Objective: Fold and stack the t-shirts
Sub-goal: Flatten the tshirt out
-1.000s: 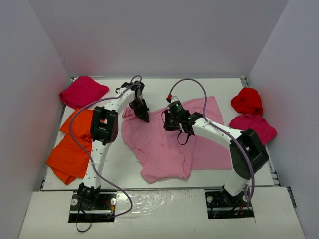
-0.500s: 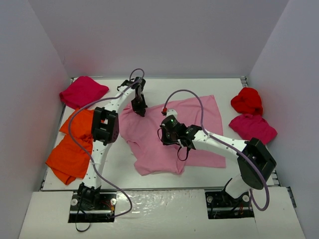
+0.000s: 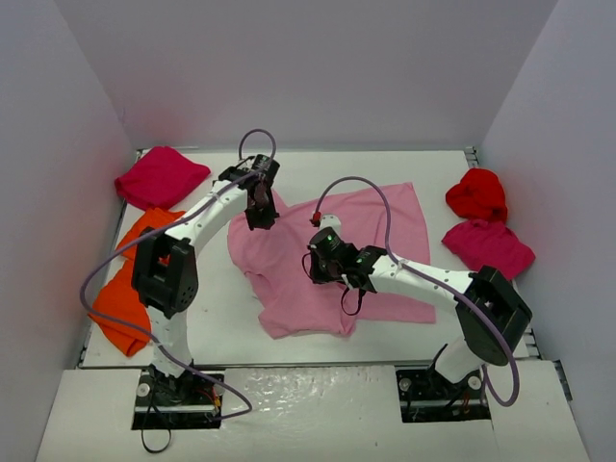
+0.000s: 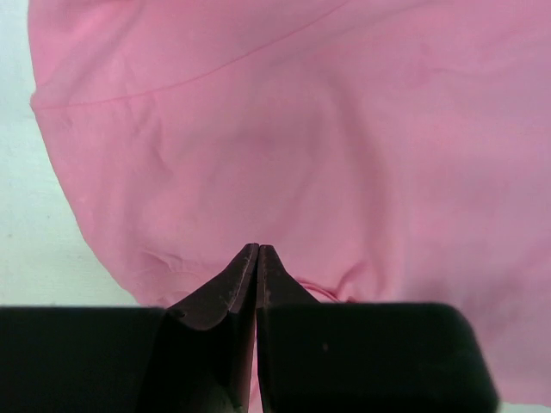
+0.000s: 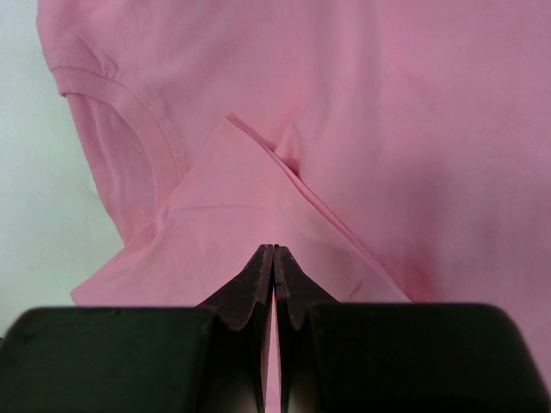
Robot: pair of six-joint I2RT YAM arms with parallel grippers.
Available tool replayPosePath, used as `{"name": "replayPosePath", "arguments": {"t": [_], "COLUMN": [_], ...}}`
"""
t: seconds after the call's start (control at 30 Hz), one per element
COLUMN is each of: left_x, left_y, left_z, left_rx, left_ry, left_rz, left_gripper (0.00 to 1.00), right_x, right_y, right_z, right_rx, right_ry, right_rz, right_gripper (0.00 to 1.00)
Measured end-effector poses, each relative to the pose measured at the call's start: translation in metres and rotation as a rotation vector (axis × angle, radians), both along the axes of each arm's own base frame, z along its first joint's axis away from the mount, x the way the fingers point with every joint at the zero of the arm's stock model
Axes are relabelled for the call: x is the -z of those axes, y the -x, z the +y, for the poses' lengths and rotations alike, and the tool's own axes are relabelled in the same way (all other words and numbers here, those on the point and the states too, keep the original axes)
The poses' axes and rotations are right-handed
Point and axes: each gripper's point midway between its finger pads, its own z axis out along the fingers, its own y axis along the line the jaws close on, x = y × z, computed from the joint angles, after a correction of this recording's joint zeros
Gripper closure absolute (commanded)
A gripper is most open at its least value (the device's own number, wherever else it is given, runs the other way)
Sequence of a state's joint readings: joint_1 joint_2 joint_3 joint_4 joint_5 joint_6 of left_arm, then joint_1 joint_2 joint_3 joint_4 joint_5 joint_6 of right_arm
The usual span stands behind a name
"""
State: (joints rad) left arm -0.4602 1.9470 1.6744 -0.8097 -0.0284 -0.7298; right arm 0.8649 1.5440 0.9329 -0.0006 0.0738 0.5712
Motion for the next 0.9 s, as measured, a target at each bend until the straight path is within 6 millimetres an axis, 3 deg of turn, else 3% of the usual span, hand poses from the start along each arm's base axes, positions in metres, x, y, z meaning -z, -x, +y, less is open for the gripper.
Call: {"name": "replayPosePath", "arguments": {"t": [0.2, 0.23, 0.67, 0.9], "left_x": [0.075, 0.079, 0.08, 0.078], "left_y": [0.013, 0.013, -0.011, -0.054], "left_z": [0.011, 0.011, 0.005, -0.003], "left_rx": [-0.023, -0.026, -0.028, -0.018], "left_ry": [-0.114, -0.122, -0.166, -0.166], "left_rz": [0.172, 0.18, 0.19, 0.154], "left_gripper": [1.0, 1.0, 1.0, 1.0], "right_x": [0.001, 0.001, 0.004, 0.005], "right_y": [0.0, 0.0, 0.001, 0.002], "right_z": [0.001, 0.001, -0.001, -0.004], "right_rx": [0.0, 0.0, 0.002, 0.005], "right_ry": [0.001, 0.001, 0.007, 0.013], "right_rz": [0.001, 0.001, 0.004, 0.003], "right_gripper": [1.0, 1.0, 1.0, 1.0]}}
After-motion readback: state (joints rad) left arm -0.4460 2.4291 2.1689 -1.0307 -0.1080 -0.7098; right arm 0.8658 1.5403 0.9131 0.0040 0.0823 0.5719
